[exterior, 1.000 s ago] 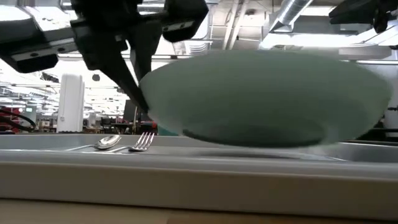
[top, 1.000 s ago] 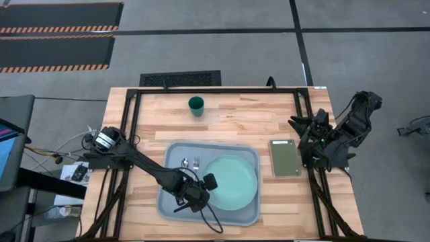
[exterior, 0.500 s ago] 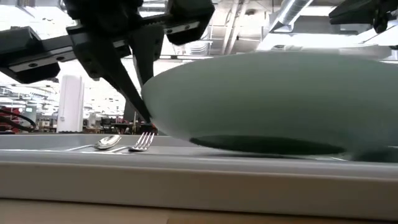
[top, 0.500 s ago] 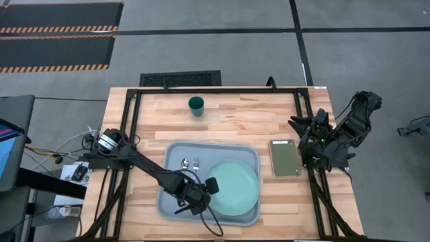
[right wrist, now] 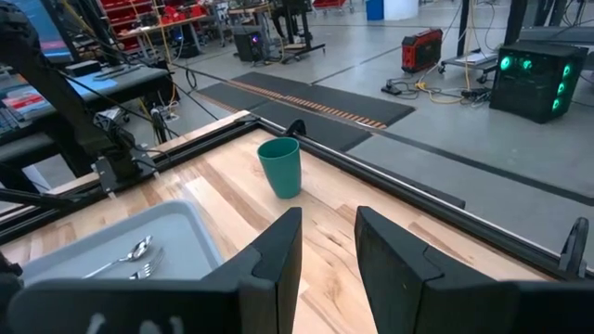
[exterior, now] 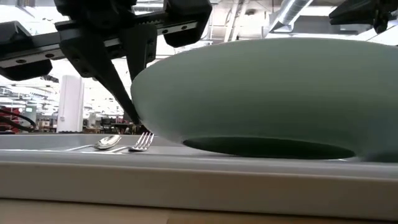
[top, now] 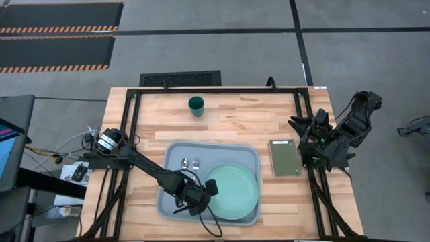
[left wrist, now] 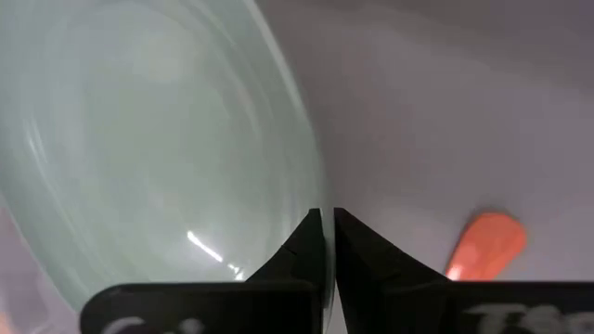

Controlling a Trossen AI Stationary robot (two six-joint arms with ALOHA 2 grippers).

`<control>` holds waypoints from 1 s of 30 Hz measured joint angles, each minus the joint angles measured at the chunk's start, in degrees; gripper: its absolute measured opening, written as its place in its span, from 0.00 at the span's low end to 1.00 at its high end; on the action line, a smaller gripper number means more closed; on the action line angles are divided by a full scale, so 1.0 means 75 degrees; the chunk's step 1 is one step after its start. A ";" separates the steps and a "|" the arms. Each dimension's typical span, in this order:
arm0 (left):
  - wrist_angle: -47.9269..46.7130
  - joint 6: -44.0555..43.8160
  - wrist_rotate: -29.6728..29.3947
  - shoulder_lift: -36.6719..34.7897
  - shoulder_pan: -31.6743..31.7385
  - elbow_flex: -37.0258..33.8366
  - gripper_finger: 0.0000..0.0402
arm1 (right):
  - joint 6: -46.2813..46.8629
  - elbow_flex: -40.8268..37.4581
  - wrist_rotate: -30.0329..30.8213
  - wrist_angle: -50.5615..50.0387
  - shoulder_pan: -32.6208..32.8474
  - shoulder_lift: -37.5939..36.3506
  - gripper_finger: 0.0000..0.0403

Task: Pick and place plate/cup/fork/spoon on tray
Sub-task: Put the green plate to the right of the orange fork on the blue serving tray

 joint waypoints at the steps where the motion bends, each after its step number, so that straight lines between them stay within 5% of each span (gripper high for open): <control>1: 0.0005 -0.0001 0.0044 0.0000 0.0000 0.0000 0.00 | 0.0000 0.0000 0.0000 0.0000 0.0000 0.0000 0.32; 20: -0.0042 -0.0235 0.0180 -0.0009 0.0003 0.0000 0.00 | -0.0036 0.0000 0.0000 0.0002 0.0000 0.0000 0.32; 30: -0.0032 -0.0481 0.0209 -0.0012 0.0003 0.0000 0.21 | -0.0061 0.0000 0.0000 0.0001 0.0000 0.0000 0.32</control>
